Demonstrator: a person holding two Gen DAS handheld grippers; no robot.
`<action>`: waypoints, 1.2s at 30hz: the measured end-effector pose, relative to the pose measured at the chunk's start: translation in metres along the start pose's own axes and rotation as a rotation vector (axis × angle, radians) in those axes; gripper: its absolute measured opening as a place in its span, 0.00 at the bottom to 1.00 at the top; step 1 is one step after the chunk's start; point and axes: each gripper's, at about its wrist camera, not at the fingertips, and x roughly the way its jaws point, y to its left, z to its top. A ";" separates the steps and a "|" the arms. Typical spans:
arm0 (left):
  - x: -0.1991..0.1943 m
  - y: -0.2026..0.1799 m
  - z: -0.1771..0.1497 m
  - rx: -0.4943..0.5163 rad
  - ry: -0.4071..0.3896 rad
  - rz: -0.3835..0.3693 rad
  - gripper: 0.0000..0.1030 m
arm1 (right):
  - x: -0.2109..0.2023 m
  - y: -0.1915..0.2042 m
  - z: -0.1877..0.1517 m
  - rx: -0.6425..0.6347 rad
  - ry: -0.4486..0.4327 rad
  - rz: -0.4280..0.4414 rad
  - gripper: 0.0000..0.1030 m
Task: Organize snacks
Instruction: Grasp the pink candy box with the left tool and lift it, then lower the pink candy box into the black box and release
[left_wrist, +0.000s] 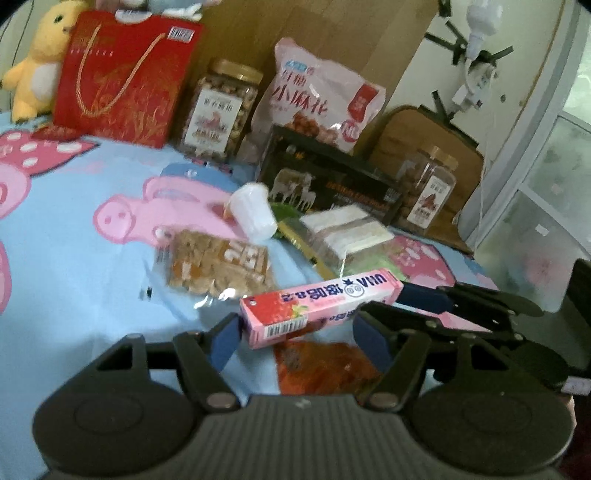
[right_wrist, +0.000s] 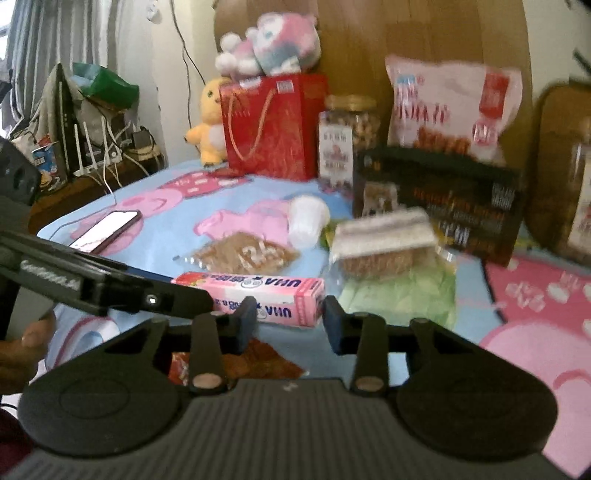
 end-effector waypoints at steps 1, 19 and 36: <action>-0.001 -0.002 0.002 0.008 -0.007 -0.002 0.65 | -0.003 0.002 0.001 -0.015 -0.013 -0.011 0.41; 0.032 -0.051 0.075 0.207 -0.105 -0.016 0.65 | -0.012 -0.034 0.026 -0.002 -0.142 -0.138 0.41; 0.170 -0.044 0.178 0.177 -0.061 0.029 0.65 | 0.067 -0.138 0.086 0.104 -0.192 -0.253 0.41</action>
